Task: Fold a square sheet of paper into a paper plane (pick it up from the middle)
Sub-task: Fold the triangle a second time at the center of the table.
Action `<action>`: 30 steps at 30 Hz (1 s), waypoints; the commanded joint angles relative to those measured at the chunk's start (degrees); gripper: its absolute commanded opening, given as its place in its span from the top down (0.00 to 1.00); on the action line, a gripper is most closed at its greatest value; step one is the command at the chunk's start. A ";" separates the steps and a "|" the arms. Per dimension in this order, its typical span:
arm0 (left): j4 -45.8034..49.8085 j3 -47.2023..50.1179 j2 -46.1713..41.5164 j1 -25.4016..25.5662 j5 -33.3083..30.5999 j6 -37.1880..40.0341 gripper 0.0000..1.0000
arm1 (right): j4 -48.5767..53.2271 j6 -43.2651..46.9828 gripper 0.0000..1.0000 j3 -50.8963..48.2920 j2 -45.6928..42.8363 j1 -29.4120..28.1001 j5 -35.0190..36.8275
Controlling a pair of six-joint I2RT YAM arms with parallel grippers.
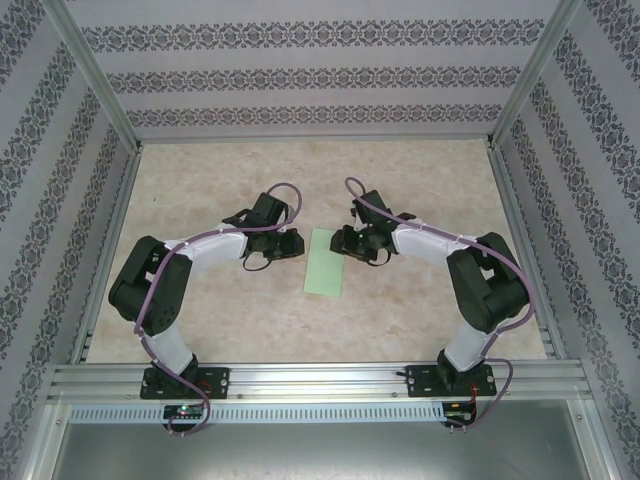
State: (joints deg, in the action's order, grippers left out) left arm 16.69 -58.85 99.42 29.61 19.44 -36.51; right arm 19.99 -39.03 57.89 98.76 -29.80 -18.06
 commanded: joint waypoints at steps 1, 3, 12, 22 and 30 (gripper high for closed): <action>-2.53 0.56 0.50 -0.69 2.37 -1.16 0.81 | -2.97 -2.58 0.57 -1.09 1.40 -1.27 -0.83; -2.47 0.75 0.64 -0.69 2.79 -1.32 0.79 | -3.56 -2.91 0.58 -1.32 2.08 -1.89 -0.82; -1.82 2.09 1.53 -0.71 6.09 -0.68 0.64 | -4.19 -3.23 0.57 -3.45 -0.17 -2.09 0.39; -2.70 3.25 3.28 -0.51 12.86 0.13 0.59 | -8.71 -5.31 0.57 -6.16 0.01 -1.57 -1.17; -1.65 2.13 5.04 -0.05 13.52 0.73 0.58 | -8.40 -5.27 0.57 -6.32 0.47 -1.55 -0.94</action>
State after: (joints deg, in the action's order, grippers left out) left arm 15.68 -55.88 103.15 29.36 31.22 -36.88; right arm 12.71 -43.83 52.34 99.48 -31.48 -18.70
